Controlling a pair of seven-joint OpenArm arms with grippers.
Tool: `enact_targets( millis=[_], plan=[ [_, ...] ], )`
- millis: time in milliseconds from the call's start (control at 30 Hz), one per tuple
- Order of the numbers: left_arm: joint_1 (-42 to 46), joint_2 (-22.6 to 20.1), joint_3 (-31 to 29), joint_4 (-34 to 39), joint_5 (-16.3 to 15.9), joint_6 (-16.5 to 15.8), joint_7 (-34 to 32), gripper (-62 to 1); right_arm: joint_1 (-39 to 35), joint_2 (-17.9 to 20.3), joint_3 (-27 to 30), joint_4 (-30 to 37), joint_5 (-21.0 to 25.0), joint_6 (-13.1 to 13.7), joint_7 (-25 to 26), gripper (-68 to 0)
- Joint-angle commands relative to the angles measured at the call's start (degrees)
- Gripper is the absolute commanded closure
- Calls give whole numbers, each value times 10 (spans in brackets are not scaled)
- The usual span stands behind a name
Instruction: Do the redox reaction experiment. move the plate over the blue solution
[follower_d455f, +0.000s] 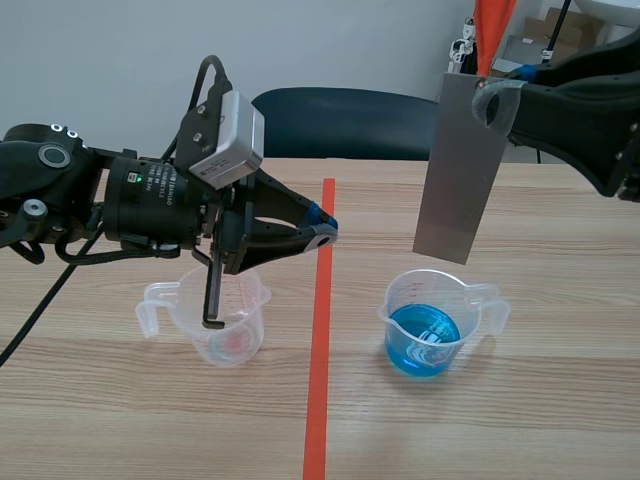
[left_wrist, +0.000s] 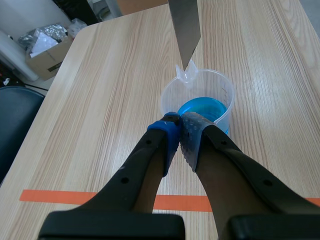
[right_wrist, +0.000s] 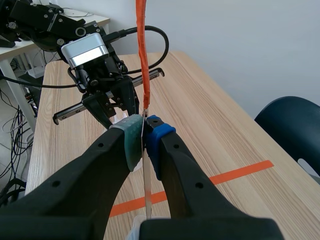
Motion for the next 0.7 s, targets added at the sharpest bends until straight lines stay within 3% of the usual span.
enact_targets(
  millis=[0, 667],
  plan=[
    [-8, 2, 0, 5, -8, -1, -8, -36, 8, 8, 9, 6, 9, 2, 7, -6],
    [-8, 2, 0, 5, -8, -1, -8, -36, 8, 8, 9, 6, 9, 2, -2, -6]
  ],
)
